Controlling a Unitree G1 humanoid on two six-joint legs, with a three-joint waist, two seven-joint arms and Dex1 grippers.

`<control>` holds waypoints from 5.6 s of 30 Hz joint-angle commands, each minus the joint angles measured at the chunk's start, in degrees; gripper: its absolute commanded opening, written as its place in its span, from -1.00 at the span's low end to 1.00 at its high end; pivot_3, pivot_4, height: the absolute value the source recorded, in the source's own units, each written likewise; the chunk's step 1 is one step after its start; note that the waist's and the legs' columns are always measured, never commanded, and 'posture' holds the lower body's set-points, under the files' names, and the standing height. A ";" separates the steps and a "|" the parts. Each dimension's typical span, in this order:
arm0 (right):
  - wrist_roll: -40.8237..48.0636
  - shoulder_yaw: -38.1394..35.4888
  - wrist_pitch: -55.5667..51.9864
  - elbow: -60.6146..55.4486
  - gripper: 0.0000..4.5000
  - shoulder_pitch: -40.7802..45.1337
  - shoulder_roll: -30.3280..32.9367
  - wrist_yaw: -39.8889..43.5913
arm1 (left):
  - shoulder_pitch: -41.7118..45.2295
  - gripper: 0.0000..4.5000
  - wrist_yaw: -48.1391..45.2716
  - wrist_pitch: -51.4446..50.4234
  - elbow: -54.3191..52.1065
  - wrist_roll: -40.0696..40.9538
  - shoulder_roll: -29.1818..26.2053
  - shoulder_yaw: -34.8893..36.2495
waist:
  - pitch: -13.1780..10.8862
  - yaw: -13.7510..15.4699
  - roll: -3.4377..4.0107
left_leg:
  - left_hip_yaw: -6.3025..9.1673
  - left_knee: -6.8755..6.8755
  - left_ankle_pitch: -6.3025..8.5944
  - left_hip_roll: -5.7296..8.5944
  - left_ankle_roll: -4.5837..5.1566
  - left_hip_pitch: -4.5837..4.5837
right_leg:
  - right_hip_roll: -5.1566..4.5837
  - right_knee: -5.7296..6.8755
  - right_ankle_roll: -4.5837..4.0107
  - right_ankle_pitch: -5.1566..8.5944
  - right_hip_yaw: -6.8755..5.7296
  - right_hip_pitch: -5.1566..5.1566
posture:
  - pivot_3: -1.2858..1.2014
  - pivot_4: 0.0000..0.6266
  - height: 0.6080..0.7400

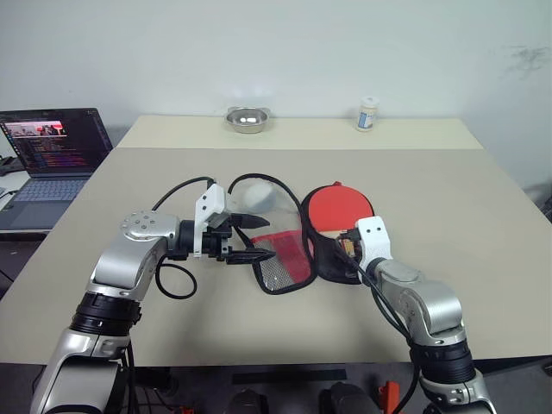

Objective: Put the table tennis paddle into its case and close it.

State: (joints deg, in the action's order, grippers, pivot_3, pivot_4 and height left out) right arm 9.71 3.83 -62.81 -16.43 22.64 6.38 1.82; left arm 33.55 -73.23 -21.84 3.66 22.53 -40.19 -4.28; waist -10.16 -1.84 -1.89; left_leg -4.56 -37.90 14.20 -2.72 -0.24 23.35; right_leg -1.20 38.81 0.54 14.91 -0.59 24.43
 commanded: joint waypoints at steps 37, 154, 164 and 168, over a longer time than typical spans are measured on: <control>26.68 -18.19 -9.60 -23.92 0.99 7.37 28.58 34.90 | -4.42 0.69 3.40 -1.54 -2.72 0.59 -7.29 7.88 | -0.06 -0.01 -0.06 | 0.08 0.04 0.01 -0.05 0.01 0.00 | 0.00 -0.09 0.00 0.00 -0.07 -0.01 | 0.03 -0.52 1.00; 24.36 -7.95 -21.88 -22.61 -0.99 -13.90 17.38 22.69 | -4.24 -1.00 -11.85 -7.89 -12.22 6.86 -4.64 -3.05 | 0.09 0.39 -0.43 | -0.01 0.04 0.08 0.07 -0.02 -0.31 | -0.06 0.00 -0.12 0.14 -0.01 -0.30 | 0.03 -0.52 1.00; 25.23 -9.27 -20.82 -19.80 -0.99 -10.71 22.75 23.73 | -4.59 -1.00 -11.97 -6.87 -12.28 6.44 -4.64 -3.80 | 0.09 0.41 -0.43 | 0.02 0.03 0.08 0.07 -0.02 -0.30 | -0.02 -0.02 -0.12 0.14 -0.02 -0.30 | 0.03 -0.52 1.00; 24.89 -8.29 -19.61 -17.93 -0.99 -9.56 24.13 23.84 | -4.96 -1.00 -11.36 -7.03 -12.67 6.50 -4.64 -3.58 | 0.08 0.40 -0.44 | 0.02 0.03 0.08 0.08 -0.02 -0.30 | -0.02 -0.02 -0.11 0.14 -0.02 -0.30 | 0.03 -0.52 1.00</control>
State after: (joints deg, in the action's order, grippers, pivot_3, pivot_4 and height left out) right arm 35.25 -3.45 -83.49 -34.81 12.25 29.33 26.16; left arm 28.66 -84.39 -29.51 -7.78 28.79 -43.86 -8.53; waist -10.08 -1.44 -2.32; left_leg -4.54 -37.86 14.28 -2.65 -0.26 23.05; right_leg -1.22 38.79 0.43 15.04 -0.60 24.12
